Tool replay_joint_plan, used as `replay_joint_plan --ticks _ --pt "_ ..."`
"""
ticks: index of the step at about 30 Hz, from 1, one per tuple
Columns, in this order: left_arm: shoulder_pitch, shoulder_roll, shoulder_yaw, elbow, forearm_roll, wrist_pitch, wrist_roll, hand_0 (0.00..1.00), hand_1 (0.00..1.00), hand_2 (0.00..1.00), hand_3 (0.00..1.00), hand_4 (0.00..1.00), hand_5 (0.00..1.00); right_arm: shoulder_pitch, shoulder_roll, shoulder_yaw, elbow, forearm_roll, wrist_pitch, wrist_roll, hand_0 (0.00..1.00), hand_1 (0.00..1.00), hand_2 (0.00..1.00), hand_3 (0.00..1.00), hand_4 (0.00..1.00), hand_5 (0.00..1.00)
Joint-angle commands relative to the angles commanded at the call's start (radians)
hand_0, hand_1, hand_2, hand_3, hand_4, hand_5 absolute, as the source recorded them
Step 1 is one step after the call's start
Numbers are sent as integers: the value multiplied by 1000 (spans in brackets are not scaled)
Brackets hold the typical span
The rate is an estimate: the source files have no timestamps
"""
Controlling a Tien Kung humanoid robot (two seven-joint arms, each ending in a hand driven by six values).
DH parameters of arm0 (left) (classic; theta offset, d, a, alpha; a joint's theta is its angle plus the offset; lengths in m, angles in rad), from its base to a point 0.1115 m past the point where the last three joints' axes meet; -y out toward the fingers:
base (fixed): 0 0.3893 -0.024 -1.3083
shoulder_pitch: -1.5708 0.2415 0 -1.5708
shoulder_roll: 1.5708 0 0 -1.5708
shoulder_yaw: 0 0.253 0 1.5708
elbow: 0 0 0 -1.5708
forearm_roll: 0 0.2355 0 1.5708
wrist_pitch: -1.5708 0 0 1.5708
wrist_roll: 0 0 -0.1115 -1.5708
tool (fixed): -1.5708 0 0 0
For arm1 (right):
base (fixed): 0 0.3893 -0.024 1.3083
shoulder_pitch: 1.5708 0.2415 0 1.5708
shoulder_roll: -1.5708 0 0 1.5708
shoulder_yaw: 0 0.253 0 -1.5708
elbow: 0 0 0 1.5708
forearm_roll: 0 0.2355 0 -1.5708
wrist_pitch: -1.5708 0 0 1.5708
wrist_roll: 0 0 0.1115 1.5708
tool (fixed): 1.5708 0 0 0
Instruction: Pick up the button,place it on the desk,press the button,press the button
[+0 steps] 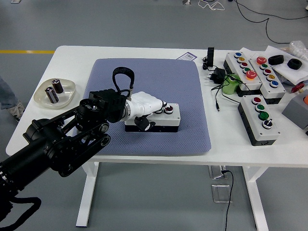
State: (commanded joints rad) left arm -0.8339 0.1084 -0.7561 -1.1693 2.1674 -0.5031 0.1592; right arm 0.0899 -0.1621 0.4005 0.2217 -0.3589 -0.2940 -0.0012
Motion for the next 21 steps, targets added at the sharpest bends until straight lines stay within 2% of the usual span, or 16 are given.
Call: replay_joint_plan --ticks 4,5,9,10,11,13,16,17,19,21 --pt "17 8 -70 -41 -26 36 -5 2 2 38 837 564 2 1 0 -1 0 0 0 0 630 547 575 636 224 261" --pt "21 10 -90 -51 -36 44 -5 2 2 86 860 867 395 1 0 0 0 -1 0 0 630 546 575 636 224 260" --pt "43 19 -195 -108 -127 108 -5 2 2 86 860 867 395 1 0 0 0 0 0 1 630 546 575 636 224 260" --pt "47 23 -226 -122 -165 139 -3 2 2 86 860 867 395 2 0 0 0 -1 0 1 630 546 575 636 224 260" --pt "51 27 -253 -129 -199 172 -2 25 106 185 915 933 796 2 0 -1 0 0 0 1 630 546 574 635 225 259" --pt "54 31 -290 -131 -257 235 -6 25 106 185 915 933 796 2 0 -2 -1 1 0 1 630 546 574 635 225 259" --pt "60 37 -352 -99 -384 362 -24 25 106 185 915 933 796 3 0 -8 -1 4 0 0 630 546 574 635 225 259" --pt "62 38 -365 -88 -423 397 -31 351 519 545 958 887 924 3 0 -9 -1 5 0 0 630 546 574 635 224 259" --pt "63 39 -400 -46 -508 475 -56 351 519 545 958 887 924 4 1 -13 -2 9 0 -1 630 546 574 635 224 259" --pt "66 41 -432 -5 -592 522 -74 351 519 545 958 887 924 4 2 -16 -2 13 0 -2 630 546 574 635 224 259"
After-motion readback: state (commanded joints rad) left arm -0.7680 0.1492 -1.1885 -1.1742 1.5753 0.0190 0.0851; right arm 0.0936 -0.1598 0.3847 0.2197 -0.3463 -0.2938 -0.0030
